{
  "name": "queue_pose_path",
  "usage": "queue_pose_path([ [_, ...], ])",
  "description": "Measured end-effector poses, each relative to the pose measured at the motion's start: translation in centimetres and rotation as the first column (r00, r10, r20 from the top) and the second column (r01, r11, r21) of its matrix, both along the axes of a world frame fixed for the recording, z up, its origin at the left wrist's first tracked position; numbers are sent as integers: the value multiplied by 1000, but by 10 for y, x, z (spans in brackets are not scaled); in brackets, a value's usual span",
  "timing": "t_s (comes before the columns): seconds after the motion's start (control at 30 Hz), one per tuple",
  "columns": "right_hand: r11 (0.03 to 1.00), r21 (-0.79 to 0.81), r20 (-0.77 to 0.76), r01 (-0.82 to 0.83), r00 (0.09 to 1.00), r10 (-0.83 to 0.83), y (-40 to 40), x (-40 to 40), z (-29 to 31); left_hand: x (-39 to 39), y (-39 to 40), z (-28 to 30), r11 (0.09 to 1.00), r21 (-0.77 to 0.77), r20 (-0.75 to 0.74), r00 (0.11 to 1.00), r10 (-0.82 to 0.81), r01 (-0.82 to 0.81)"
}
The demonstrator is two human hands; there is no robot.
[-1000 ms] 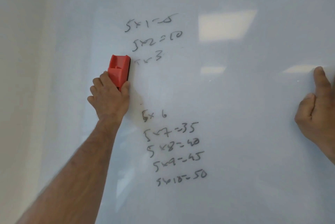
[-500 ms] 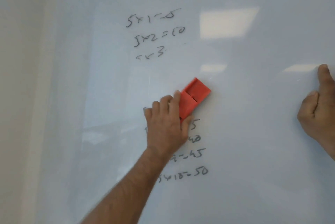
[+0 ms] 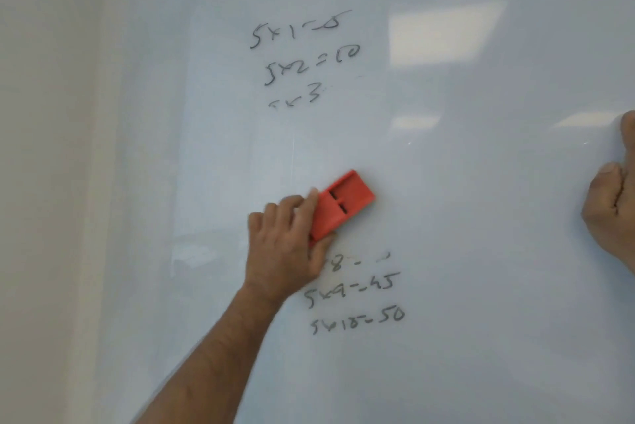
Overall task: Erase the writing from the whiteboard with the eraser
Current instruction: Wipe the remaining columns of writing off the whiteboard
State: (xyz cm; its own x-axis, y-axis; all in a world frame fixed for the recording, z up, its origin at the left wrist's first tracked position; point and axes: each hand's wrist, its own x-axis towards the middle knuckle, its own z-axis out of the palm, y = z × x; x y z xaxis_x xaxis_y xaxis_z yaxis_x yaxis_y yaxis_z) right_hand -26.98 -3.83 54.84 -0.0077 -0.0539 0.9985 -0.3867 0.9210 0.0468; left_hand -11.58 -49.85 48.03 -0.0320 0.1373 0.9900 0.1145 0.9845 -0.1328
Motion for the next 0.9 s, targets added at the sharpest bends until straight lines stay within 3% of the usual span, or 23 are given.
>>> queue_pose_path([
  [0.1,997,-73,73,33,997,-27,25,5,8,4,-39,4,964,263,66,998,24,-41],
  [0.2,973,-229,105,-20,993,45,29,-14,17,8,-70,3,847,530,84,996,-4,-41],
  [0.27,974,-209,-12,-89,996,88,40,-43,4,7,-75,0,781,624,79,996,-33,-24],
  [0.33,965,-252,59,64,997,-51,62,-47,8,5,-68,-5,751,660,45,997,-70,24],
  [0.37,962,-263,145,70,989,-32,68,-45,16,5,-62,-8,747,663,26,996,-87,48],
  [0.5,880,-338,269,334,930,-250,72,-54,19,4,-40,-29,830,550,-2,994,-113,95],
  [0.53,893,-324,228,313,942,-248,63,-54,20,4,-36,-35,860,499,-5,994,-114,101],
  [0.63,958,-273,171,84,984,-37,39,-41,16,4,-23,-56,925,359,-7,991,-133,126],
  [0.67,943,-328,3,46,999,-47,41,-44,11,3,-19,-65,939,317,0,990,-143,136],
  [0.7,939,-330,-125,-101,990,63,29,-39,10,2,-13,-74,950,277,7,988,-153,145],
  [0.77,929,-57,-263,-365,904,338,-7,-19,23,1,-3,-92,964,206,20,985,-174,166],
  [0.83,827,87,-379,-555,749,543,-14,-11,39,0,6,-109,970,152,36,980,-195,188],
  [0.87,869,-8,-376,-495,807,456,-5,-4,41,0,10,-117,971,135,47,978,-204,196],
  [0.9,945,-204,-264,-254,944,197,4,2,33,0,13,-123,972,125,57,976,-210,201],
])
